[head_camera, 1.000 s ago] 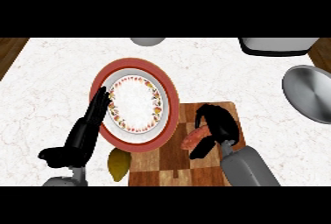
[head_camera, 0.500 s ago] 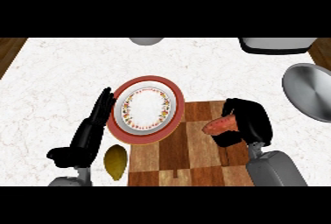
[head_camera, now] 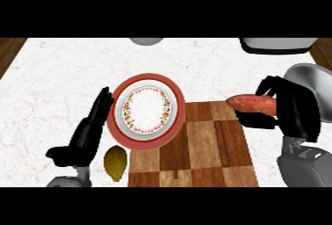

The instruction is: Pick the sweet potato from the cutting board and place it in the pan

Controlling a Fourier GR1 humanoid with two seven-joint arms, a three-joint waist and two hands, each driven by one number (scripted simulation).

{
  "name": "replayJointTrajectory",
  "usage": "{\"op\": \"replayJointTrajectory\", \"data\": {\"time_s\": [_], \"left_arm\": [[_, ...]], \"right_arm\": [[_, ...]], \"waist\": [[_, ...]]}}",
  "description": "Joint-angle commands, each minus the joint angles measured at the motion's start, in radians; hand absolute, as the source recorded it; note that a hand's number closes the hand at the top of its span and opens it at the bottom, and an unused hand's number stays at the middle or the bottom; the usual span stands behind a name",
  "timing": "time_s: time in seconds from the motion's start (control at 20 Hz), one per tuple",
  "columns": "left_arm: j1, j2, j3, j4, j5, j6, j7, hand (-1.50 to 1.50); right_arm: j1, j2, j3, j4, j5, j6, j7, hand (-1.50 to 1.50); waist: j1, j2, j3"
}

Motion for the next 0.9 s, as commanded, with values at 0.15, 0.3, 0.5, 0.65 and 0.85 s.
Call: {"op": "replayJointTrajectory", "data": {"time_s": [0.15,0.3,0.5,0.65,0.85], "left_arm": [[0.047,-0.013,-0.013,-0.05,0.0,0.002,0.008,0.0],[0.064,0.003,-0.019,-0.067,0.005,-0.026,0.005,0.0],[-0.021,-0.049,-0.022,0.003,-0.025,0.022,0.024,0.0],[-0.019,0.014,0.015,-0.035,0.018,-0.045,0.033,0.0],[-0.035,-0.003,0.014,-0.017,0.008,-0.03,0.025,0.0]], "right_arm": [[-0.037,-0.004,-0.207,-0.024,-0.144,-0.016,0.028,1.5],[0.022,-0.032,-0.313,0.089,-0.216,-0.133,-0.115,1.5],[-0.081,-0.07,-0.384,0.316,-0.213,-0.215,-0.197,1.5],[-0.098,-0.135,-0.472,0.484,-0.254,-0.308,-0.353,1.5],[-0.147,-0.214,-0.504,0.661,-0.186,-0.431,-0.467,1.5]], "waist": [[0.007,0.002,0.001],[0.007,0.003,0.001],[0.011,0.005,0.001],[0.02,0.008,0.002],[0.027,0.012,0.002]]}}
